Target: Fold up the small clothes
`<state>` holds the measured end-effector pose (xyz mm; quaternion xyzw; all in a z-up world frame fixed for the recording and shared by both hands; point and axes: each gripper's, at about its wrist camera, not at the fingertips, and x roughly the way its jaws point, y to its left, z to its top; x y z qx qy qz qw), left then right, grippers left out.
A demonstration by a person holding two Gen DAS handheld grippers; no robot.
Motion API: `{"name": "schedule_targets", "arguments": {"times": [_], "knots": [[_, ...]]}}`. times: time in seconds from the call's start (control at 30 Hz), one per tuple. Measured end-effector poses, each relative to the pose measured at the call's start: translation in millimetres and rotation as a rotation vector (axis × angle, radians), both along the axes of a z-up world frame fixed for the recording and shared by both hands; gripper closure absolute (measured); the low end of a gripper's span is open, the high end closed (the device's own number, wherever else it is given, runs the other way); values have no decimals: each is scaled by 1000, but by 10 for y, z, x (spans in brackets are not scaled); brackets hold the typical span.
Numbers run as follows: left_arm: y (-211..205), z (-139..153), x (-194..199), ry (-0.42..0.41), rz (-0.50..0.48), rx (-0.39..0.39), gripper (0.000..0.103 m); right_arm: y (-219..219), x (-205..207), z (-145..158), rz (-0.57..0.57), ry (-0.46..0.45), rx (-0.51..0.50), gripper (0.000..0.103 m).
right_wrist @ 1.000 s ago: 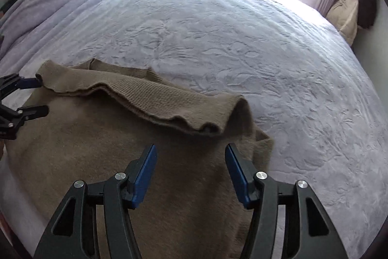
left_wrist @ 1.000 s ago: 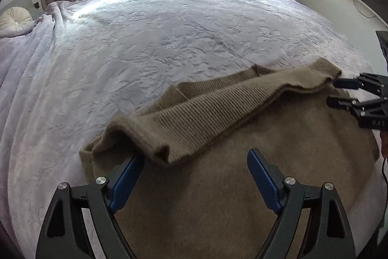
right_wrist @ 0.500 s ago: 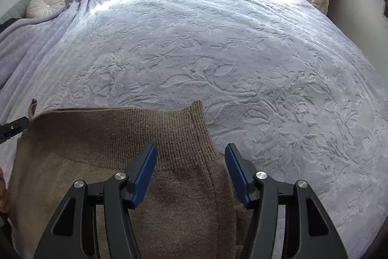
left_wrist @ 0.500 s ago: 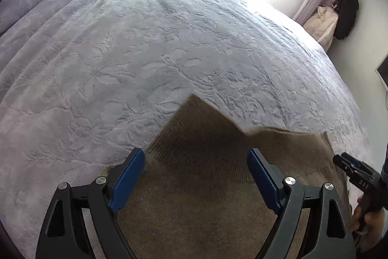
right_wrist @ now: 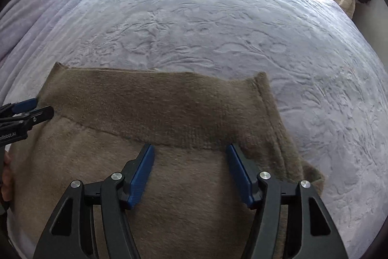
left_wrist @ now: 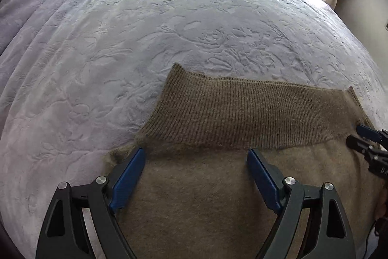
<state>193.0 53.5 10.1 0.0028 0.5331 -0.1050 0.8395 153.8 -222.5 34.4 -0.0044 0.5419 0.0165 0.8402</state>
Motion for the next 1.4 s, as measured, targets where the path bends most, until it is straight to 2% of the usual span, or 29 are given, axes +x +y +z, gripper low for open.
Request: {"name": "schedule_targets", "arguments": {"times": [0.07,0.1,0.17,0.27,0.3,0.37,0.43,0.5,0.57,0.63,0.67,0.73,0.83,0.93,1.1,1.33,1.37,1.4], "knots": [[129,16,-89,-16,49,80,16,-232,-68,6,-70,13,-69,38],[207,46,-144,-19,64,79,16,-331,-107,11,-91,23,-73,38],[329,154,-338,-36,83,69,16,-452,-271,121,-107,9,2,37],[506,332,-809,-95,80,26,16,-440,-739,395,-106,-74,-62,35],[532,350,-925,-99,80,12,16,-463,-928,468,-99,-106,-54,35],[618,313,-1213,-73,60,-35,16,-593,-1309,534,-115,-133,-4,34],[664,261,-1397,-53,50,-76,16,-705,-1613,502,-142,-111,56,34],[681,218,-1513,-37,33,-118,16,-794,-1839,468,-155,-103,142,34],[659,155,-1584,-35,34,-124,16,-770,-2003,438,-128,-106,188,34],[662,81,-1605,-20,53,-143,16,-685,-2072,406,-102,-118,177,38],[690,51,-1596,-16,66,-165,16,-639,-2068,365,-88,-110,184,48],[774,52,-1609,-28,89,-180,16,-567,-2005,270,-64,-82,233,58],[984,94,-1665,-34,129,-232,16,-511,-2021,277,-60,-105,217,60],[1095,124,-1677,-29,92,-289,16,-461,-2057,300,-34,-126,221,60],[872,88,-1618,-45,-5,-201,16,-405,-2027,219,-8,-121,212,60],[623,139,-1761,-88,-122,-170,16,-409,-2129,265,18,-135,170,62],[598,102,-1735,-70,-127,-162,19,-415,-2115,257,20,-133,173,62],[584,72,-1709,-57,-132,-169,27,-416,-2093,240,21,-128,177,62]]}}
